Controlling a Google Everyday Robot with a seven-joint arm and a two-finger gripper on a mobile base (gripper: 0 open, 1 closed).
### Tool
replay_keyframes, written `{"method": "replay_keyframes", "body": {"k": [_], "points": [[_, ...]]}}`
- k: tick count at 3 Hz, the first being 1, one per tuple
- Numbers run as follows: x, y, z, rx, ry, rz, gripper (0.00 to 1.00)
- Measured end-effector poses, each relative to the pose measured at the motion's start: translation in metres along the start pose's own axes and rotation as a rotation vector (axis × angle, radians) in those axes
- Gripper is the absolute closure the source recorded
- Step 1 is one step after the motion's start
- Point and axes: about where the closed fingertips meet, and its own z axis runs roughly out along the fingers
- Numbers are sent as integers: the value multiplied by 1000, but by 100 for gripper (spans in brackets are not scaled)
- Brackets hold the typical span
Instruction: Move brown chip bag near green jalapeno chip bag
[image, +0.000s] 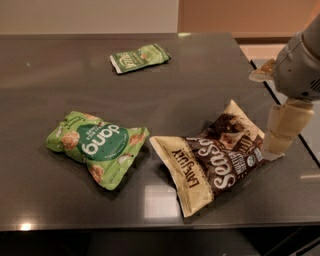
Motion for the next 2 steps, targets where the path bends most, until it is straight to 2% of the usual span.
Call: {"method": "replay_keyframes", "body": {"k": [2], "points": [[0,14,47,-68,-22,-157,0]]}}
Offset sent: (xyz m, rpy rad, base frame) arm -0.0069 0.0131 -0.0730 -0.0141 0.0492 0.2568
